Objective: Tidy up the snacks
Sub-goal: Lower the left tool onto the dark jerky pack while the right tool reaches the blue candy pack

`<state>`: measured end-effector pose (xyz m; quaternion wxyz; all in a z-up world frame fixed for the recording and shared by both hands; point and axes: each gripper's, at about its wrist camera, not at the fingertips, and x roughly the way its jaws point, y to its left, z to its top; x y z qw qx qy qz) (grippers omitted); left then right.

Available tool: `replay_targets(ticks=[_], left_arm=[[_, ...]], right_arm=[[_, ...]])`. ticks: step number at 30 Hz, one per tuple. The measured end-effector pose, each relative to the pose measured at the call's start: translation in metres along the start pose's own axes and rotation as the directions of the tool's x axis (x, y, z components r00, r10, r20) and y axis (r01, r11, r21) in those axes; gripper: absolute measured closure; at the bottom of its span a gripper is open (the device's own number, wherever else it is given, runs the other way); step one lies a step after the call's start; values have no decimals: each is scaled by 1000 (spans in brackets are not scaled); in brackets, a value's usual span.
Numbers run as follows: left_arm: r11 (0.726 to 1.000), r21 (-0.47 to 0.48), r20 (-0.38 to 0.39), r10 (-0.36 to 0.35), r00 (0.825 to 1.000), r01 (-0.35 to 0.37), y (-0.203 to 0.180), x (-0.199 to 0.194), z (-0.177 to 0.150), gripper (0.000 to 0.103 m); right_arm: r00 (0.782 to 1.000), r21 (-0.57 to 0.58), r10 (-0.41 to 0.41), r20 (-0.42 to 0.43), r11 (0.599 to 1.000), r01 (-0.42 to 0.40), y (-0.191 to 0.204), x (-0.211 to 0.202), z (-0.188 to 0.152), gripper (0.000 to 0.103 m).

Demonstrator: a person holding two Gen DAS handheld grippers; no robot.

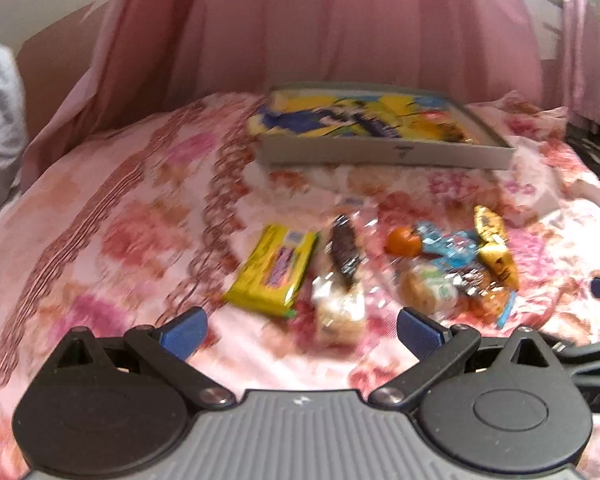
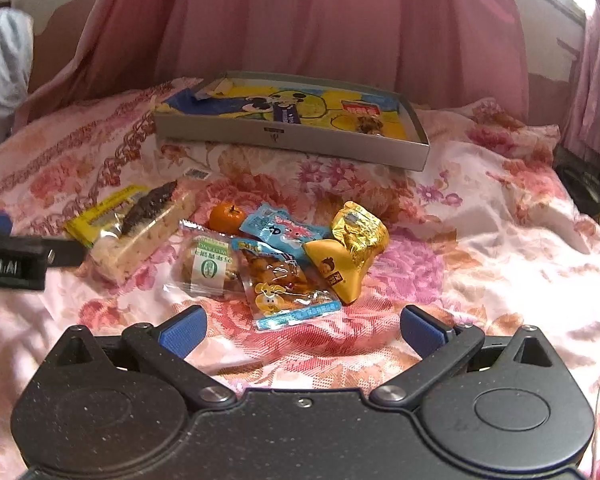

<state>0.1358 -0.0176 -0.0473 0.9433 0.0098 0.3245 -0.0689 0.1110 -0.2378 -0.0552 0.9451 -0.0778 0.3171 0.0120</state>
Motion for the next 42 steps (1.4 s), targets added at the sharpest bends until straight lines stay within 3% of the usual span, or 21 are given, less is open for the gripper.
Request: replay_targets(ticks=[12, 17, 19, 25, 29, 30, 31, 33, 38, 42], left_arm=[[983, 179, 57, -54, 997, 43, -25, 41, 8, 2], [982, 168, 54, -92, 994, 82, -24, 50, 10, 6], [984, 153, 47, -100, 994, 91, -22, 55, 11, 13], [989, 28, 13, -145, 989, 145, -10, 68, 19, 25], [987, -17, -2, -160, 987, 160, -5, 75, 24, 35], [986, -26, -6, -165, 986, 165, -4, 76, 24, 42], [985, -35, -13, -172, 985, 171, -3, 77, 23, 50], [983, -43, -24, -180, 983, 179, -3, 79, 21, 55], [984, -15, -17, -175, 984, 175, -7, 74, 19, 55], [984, 9, -24, -175, 984, 176, -10, 71, 17, 55]], right_arm=[[998, -197, -64, 21, 978, 67, 23, 32, -2, 3], [992, -238, -120, 36, 963, 125, 27, 44, -2, 7], [989, -258, -144, 44, 955, 150, 28, 48, -2, 8], [980, -289, -180, 85, 937, 197, 33, 53, -3, 14], [982, -315, -169, 91, 930, 189, 37, 57, -5, 30], [982, -324, -167, 88, 928, 186, 38, 59, -6, 34], [982, -333, -165, 88, 925, 185, 40, 61, -6, 41], [983, -351, -163, 87, 918, 183, 43, 65, -7, 54], [985, -381, -151, 83, 909, 171, 49, 67, -7, 83], [986, -369, -145, 80, 915, 164, 48, 64, -5, 85]])
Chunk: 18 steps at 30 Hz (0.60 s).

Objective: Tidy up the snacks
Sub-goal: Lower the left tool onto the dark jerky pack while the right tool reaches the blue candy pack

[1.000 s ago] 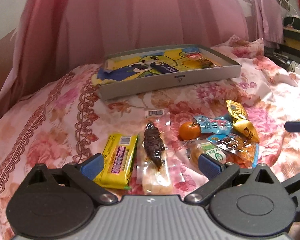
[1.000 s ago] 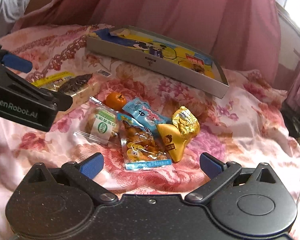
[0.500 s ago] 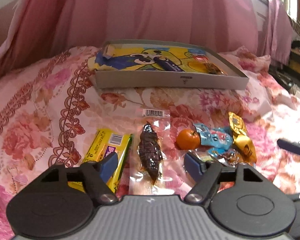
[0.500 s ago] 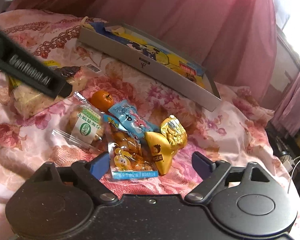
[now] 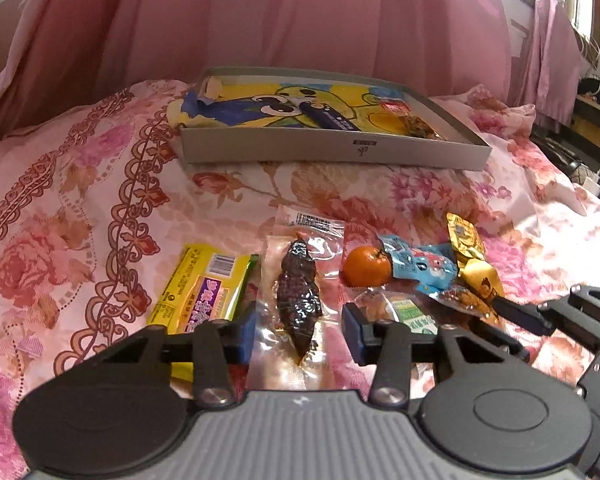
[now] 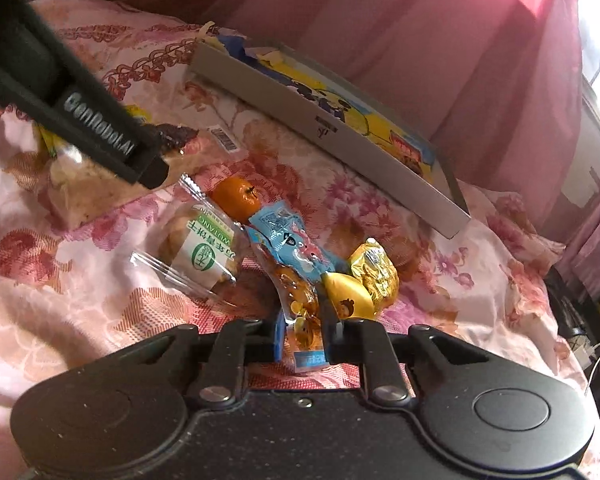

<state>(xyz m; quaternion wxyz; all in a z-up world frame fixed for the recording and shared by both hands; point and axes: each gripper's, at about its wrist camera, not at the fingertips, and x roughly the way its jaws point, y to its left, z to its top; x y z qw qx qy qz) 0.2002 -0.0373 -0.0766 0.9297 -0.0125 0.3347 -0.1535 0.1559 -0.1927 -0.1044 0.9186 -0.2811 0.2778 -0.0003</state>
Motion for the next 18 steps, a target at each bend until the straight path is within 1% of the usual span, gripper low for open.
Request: replay_targets(ticks=[4, 5, 7, 9, 11, 14, 16, 17, 18], left_arm=[[1000, 11, -6, -2, 1000, 2, -3, -8, -3, 56], [1000, 11, -7, -3, 1000, 3, -4, -12, -4, 56], [1000, 3, -15, -6, 1000, 6, -6, -20, -6, 56], [1000, -5, -25, -12, 1000, 11, -9, -27, -9, 58], [1000, 1, -33, -12, 999, 12, -14, -32, -13, 58], [999, 38, -30, 5, 1000, -4, -22, -32, -16, 58], [997, 72, -25, 25, 999, -23, -25, -29, -17, 57], [996, 81, -24, 33, 999, -31, -26, -28, -17, 56], [996, 86, -26, 35, 999, -33, -26, -26, -17, 56]], right_arm=[[1000, 23, 15, 11, 1000, -15, -5, -6, 3, 89], [1000, 26, 18, 20, 999, -19, -6, -9, 4, 94], [999, 31, 20, 35, 999, -21, -9, -16, 5, 100], [998, 54, 39, 41, 998, -42, -13, -23, 6, 101], [997, 91, 65, 33, 994, -68, -18, -26, 6, 101], [996, 118, 80, 34, 989, -84, -21, -24, 4, 99], [995, 133, 90, 38, 987, -94, -22, -21, 4, 90], [995, 141, 97, 33, 985, -101, -22, -19, 4, 82], [995, 141, 101, 26, 984, -104, -21, -15, 4, 81]])
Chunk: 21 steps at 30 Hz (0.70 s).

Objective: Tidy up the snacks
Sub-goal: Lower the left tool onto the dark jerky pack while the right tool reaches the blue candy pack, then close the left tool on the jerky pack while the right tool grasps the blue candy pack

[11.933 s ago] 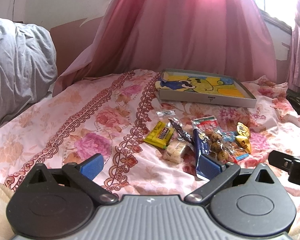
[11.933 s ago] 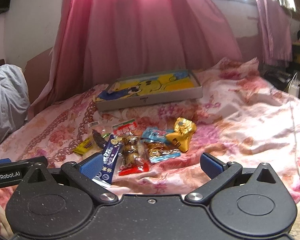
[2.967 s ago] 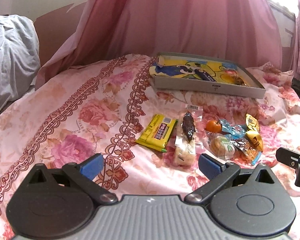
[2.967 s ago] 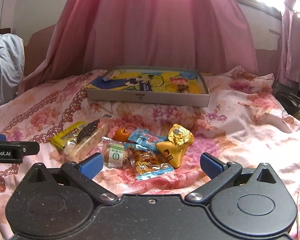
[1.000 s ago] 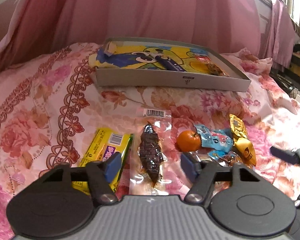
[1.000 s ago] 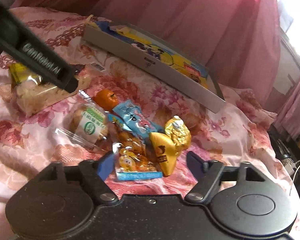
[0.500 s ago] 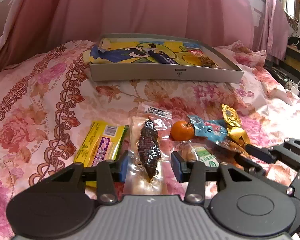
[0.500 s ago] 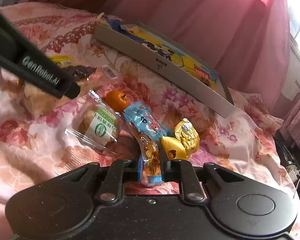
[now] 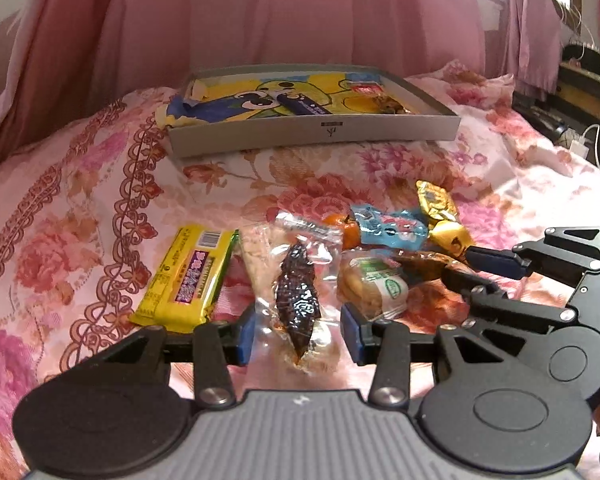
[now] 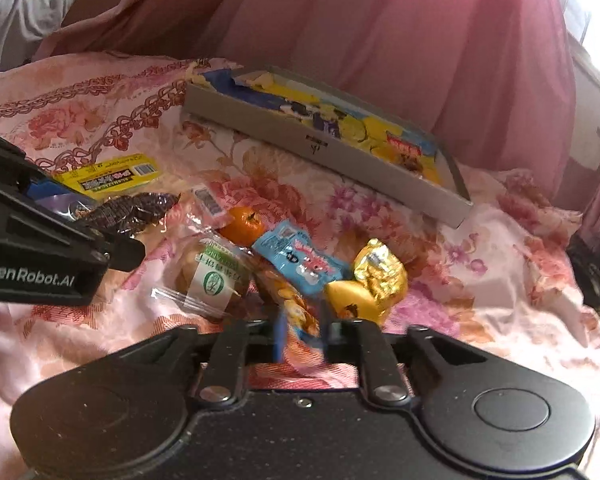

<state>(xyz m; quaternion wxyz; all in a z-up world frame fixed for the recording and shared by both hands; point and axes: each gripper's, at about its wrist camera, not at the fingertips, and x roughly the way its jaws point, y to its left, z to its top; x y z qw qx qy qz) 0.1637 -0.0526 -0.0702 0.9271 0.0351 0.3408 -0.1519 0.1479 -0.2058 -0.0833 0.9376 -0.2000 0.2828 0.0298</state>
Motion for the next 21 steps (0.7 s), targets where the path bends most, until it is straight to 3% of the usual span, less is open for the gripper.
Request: replay_targets(ticks=[12, 17, 21], left_arm=[[999, 42, 26, 14, 1000, -16, -1, 18, 9, 35], [998, 59, 15, 6, 1000, -7, -2, 25, 10, 36], [996, 88, 13, 26, 1000, -27, -4, 25, 7, 50]], right_arm=[[1000, -73, -21, -16, 997, 20, 13, 17, -6, 65], [999, -39, -22, -26, 999, 21, 9, 24, -5, 55], [999, -14, -14, -38, 1000, 14, 7, 28, -4, 54]])
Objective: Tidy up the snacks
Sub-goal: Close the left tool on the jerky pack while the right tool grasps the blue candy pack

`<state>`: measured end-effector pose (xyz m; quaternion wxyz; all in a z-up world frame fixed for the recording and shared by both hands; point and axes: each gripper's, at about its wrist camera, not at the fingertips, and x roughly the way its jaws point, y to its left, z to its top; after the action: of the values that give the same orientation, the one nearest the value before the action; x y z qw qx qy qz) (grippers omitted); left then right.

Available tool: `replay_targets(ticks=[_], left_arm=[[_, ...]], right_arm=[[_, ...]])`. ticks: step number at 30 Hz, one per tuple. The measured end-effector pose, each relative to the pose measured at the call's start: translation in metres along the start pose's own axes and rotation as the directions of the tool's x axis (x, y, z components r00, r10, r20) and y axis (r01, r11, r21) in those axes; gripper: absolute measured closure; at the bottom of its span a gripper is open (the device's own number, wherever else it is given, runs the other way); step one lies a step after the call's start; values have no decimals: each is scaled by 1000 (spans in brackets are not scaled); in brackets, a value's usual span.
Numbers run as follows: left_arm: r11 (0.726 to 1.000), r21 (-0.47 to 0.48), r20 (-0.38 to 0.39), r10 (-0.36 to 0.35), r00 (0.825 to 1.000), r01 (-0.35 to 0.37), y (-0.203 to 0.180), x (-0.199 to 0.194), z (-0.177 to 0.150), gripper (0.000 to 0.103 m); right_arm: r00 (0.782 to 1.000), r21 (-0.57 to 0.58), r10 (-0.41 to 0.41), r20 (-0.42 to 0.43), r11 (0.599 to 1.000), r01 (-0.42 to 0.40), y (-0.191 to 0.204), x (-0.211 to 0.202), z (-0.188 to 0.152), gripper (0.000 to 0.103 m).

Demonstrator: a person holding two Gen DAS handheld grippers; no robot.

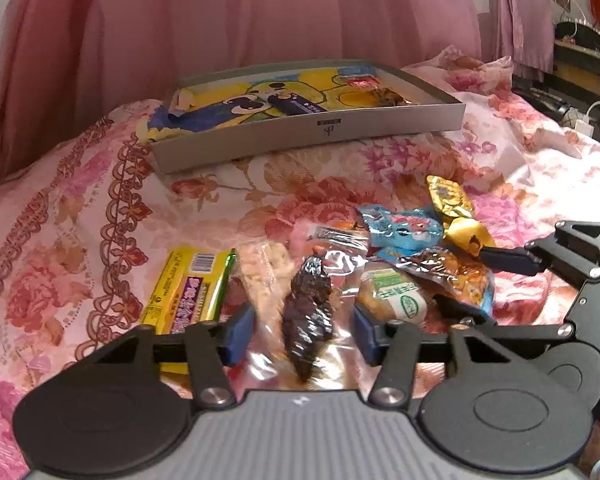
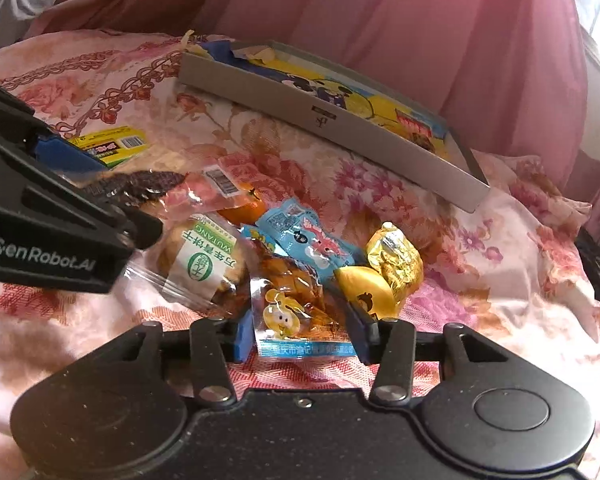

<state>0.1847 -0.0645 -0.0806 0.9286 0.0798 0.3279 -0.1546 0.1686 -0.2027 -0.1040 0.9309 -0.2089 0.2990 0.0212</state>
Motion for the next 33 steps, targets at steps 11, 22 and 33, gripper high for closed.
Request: replay_targets(ticks=[11, 22, 33], left_arm=[[999, -37, -8, -2, 1000, 1, 5, -5, -3, 54], [997, -76, -6, -13, 1000, 12, 6, -10, -6, 54], [996, -89, -11, -21, 1000, 20, 6, -12, -7, 54]], right_arm=[[999, -6, -33, -2, 999, 33, 2, 6, -1, 35], [998, 94, 51, -32, 994, -48, -7, 12, 2, 59], [1000, -21, -23, -1, 1000, 23, 3, 9, -1, 75]])
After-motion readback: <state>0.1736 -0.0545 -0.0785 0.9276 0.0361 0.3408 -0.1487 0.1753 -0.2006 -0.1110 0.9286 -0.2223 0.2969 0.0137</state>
